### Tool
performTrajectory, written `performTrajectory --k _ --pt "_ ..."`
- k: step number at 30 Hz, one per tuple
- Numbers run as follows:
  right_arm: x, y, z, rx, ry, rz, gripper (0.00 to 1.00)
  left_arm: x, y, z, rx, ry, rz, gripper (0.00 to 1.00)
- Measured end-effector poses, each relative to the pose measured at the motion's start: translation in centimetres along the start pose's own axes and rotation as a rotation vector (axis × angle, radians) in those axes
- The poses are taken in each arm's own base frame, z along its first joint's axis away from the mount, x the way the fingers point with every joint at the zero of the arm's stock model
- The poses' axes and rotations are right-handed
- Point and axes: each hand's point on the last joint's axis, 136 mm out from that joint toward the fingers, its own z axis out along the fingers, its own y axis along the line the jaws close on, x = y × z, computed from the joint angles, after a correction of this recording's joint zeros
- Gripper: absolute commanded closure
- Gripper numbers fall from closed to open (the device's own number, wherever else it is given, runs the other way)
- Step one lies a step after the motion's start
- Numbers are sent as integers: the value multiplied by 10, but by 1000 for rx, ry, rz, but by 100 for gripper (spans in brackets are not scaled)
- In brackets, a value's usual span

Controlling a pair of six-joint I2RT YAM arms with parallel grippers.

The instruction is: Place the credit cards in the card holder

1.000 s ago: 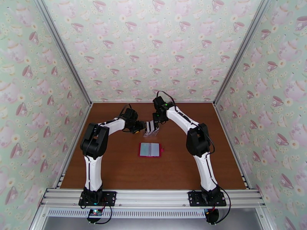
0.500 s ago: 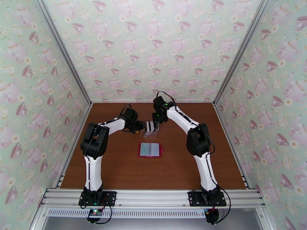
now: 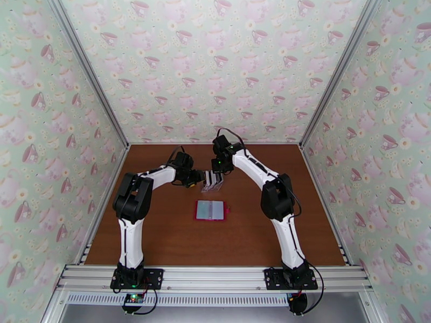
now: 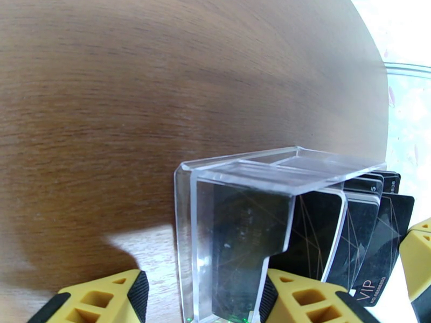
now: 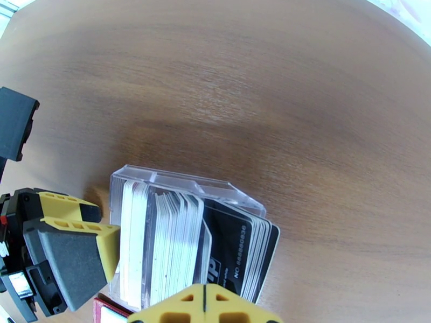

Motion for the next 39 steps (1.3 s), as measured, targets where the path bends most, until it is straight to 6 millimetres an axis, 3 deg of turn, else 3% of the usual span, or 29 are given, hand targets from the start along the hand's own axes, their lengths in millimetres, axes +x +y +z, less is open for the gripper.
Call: performTrajectory --k 22,33,39 --pt "11 7 8 -44 37 11 85 -1 3 -1 -3 -2 -6 41" --pt "11 7 8 -47 39 11 87 -2 3 -1 -3 -2 -6 41" --pt "12 7 8 -47 40 10 96 -2 2 -1 -3 -2 -7 41"
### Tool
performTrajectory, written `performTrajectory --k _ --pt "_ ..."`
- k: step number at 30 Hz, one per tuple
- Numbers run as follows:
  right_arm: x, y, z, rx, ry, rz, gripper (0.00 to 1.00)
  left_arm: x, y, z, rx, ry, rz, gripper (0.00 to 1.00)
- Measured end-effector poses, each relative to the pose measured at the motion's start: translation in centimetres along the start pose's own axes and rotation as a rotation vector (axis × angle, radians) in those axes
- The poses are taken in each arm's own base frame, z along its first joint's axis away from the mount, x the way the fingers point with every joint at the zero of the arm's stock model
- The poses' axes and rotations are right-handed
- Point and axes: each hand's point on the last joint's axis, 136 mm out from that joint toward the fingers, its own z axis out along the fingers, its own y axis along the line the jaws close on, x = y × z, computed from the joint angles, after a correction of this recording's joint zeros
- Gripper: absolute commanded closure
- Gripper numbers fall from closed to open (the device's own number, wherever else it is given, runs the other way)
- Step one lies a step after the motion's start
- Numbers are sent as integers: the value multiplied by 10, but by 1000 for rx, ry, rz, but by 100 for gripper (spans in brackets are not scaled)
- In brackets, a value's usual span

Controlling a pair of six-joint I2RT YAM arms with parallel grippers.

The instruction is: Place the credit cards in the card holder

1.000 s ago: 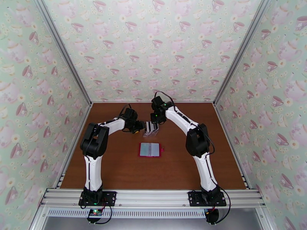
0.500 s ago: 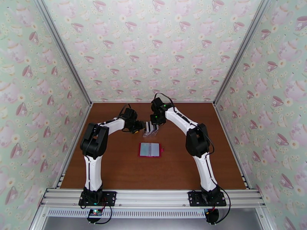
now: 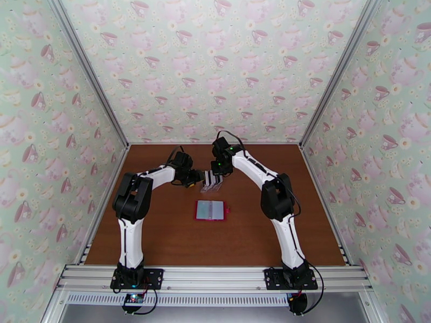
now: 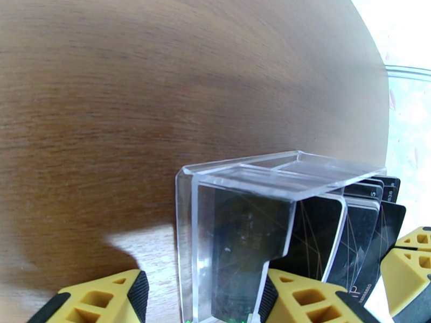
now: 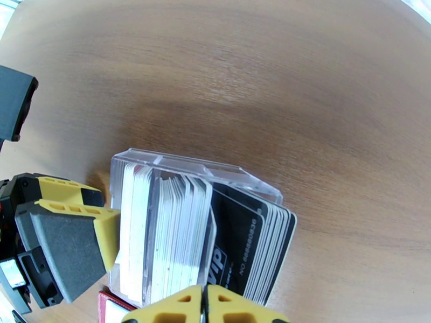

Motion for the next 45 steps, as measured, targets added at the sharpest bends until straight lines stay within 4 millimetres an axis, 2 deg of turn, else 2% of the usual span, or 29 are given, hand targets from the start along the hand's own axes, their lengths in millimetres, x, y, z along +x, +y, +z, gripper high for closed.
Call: performTrajectory --k 4,12,15,24,28,32,37,41,45 --pt "0 0 0 1 0 2 100 -2 -1 -1 -3 2 -3 41" --pt "0 -3 -1 18 -1 1 100 -12 -2 -9 -5 -10 -12 39" --pt "-1 -3 -8 31 -8 -2 100 -17 -1 -12 -6 -17 -16 38" --pt "-17 3 -64 27 -110 -9 100 -21 5 -19 -15 -24 -25 36" --pt "-22 7 -88 14 -157 -8 100 -17 0 -32 -6 -37 -18 36" --pt "-16 9 -110 -8 -187 2 100 -8 -6 -52 9 -59 -6 36" --pt "7 17 -132 -94 -202 35 100 12 -6 -68 11 -67 9 35" --pt "30 27 -140 -201 -213 88 100 41 -5 -71 -9 -50 50 35" --pt "57 33 -139 -311 -223 157 100 76 -11 -71 -9 -25 117 34"
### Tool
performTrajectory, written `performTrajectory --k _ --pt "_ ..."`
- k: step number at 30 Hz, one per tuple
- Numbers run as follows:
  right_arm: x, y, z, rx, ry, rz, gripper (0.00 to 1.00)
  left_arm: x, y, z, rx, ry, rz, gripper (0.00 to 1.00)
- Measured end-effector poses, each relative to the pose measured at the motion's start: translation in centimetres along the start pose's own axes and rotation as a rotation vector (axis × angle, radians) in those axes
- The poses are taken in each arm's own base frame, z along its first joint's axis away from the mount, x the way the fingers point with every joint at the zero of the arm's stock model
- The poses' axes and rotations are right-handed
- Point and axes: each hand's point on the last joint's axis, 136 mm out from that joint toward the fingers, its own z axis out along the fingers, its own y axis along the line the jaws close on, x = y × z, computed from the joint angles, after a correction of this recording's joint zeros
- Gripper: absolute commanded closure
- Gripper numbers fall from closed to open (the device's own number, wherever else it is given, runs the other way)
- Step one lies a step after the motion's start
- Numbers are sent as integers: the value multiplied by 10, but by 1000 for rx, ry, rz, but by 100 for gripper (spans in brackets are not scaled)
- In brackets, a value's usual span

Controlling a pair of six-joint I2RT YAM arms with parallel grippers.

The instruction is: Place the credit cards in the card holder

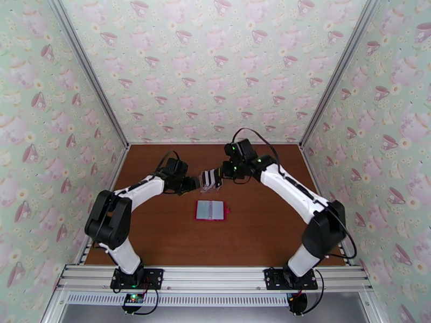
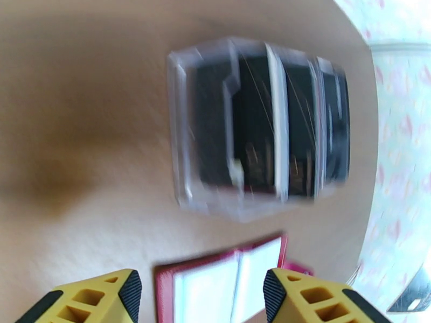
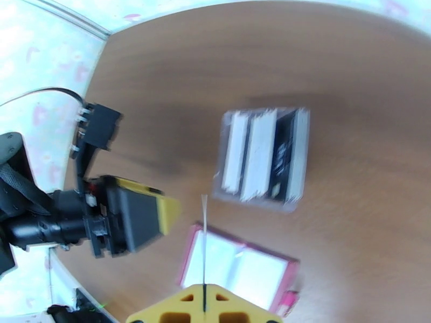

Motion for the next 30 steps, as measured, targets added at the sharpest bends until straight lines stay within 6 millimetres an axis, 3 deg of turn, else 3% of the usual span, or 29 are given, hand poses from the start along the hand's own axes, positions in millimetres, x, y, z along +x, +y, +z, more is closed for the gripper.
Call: performTrajectory --k 4,9,14,25,30 --pt "36 -7 4 -86 -4 85 100 34 4 5 -5 30 36 33" --pt "80 -17 19 -161 3 175 100 68 32 17 -45 73 23 33" --pt "111 -21 34 -217 -1 228 100 72 33 19 -42 47 48 34" --pt "126 -26 70 -303 -27 307 100 71 34 21 -52 34 64 37" --pt "124 -25 74 -331 -53 301 100 71 34 21 -54 35 64 39"
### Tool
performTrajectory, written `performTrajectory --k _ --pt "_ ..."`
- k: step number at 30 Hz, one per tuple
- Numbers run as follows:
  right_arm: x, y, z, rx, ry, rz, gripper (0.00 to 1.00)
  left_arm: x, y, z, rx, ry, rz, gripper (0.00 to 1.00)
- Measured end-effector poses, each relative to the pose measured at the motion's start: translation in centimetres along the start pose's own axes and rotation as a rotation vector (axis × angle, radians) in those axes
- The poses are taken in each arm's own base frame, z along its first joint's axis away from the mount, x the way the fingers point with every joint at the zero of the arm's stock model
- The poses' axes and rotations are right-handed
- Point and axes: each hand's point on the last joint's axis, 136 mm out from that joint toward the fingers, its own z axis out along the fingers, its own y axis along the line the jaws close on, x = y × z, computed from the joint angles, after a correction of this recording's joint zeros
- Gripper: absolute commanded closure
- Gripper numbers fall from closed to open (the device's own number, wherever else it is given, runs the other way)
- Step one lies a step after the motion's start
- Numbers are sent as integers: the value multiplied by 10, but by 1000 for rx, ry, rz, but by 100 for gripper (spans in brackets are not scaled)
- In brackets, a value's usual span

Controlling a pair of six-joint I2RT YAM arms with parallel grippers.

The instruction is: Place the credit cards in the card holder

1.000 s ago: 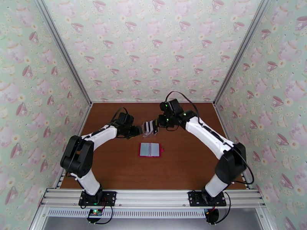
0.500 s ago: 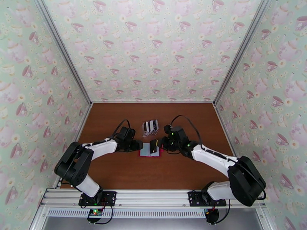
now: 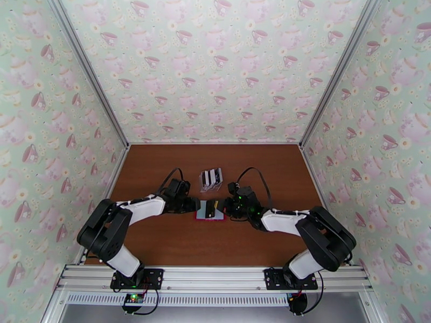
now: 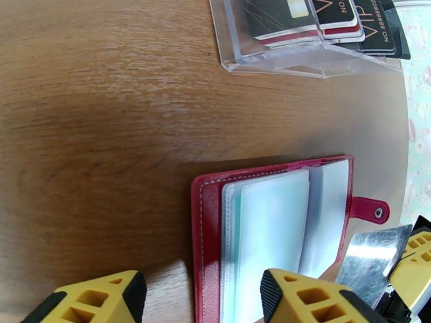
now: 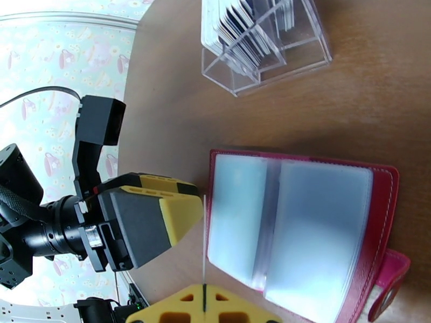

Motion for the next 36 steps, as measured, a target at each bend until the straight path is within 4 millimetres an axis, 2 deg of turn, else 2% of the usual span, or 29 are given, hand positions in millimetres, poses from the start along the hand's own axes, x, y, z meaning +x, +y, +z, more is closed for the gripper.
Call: performTrajectory --k 5,13,20,36 --pt "0 -4 5 -16 -10 -8 100 1 -2 1 -8 -5 19 40" --pt "5 -28 9 -8 -3 27 100 1 -8 5 -16 -2 57 42" --pt "-3 -29 3 -31 -24 28 100 -1 -9 8 -23 7 66 48" --pt "-7 -43 6 -62 -17 48 100 -2 -9 13 -67 24 80 49"
